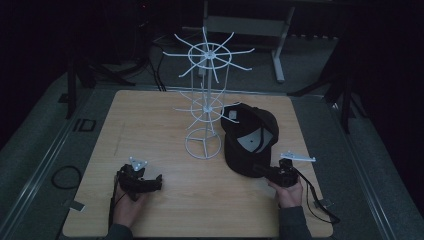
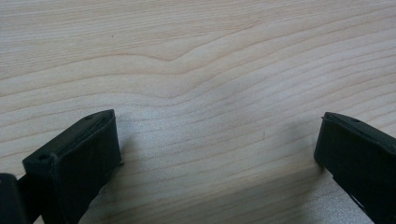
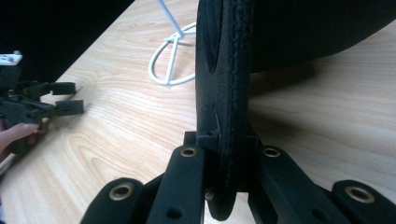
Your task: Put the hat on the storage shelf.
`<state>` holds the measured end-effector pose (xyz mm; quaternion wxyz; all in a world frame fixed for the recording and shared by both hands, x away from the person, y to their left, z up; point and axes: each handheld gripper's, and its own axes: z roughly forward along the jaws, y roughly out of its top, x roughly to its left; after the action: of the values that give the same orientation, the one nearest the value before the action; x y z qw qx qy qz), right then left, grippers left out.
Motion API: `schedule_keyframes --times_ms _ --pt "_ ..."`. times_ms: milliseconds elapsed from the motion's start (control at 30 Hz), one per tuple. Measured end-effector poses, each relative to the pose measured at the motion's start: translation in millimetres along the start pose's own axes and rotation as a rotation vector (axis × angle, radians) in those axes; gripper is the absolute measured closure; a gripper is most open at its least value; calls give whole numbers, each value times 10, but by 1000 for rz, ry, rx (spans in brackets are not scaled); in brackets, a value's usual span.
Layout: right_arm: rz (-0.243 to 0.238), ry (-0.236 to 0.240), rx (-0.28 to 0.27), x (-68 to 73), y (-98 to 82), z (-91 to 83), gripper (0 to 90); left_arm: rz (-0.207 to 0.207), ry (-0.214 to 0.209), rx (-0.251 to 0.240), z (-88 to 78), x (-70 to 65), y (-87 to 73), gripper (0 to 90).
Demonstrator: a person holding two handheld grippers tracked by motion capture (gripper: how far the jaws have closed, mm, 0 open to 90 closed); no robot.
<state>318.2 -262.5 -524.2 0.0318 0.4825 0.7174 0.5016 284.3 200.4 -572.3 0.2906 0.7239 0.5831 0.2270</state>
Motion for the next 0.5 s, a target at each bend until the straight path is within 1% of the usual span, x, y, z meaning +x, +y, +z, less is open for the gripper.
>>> schedule_keyframes --times_ms 167,267,300,367,500 --pt "-10 -33 -17 -19 43 -13 863 0 0 0 0 0 0 2" --pt "-12 -42 -25 -27 61 -26 863 0 0 0 0 0 0 2" --pt "-18 -58 -33 -26 83 -40 863 0 0 0 0 0 0 2" --pt "-21 -61 -35 -26 88 -43 863 0 0 0 0 0 0 2" --pt "-37 -85 -54 -18 139 -68 863 0 0 0 0 0 0 2"
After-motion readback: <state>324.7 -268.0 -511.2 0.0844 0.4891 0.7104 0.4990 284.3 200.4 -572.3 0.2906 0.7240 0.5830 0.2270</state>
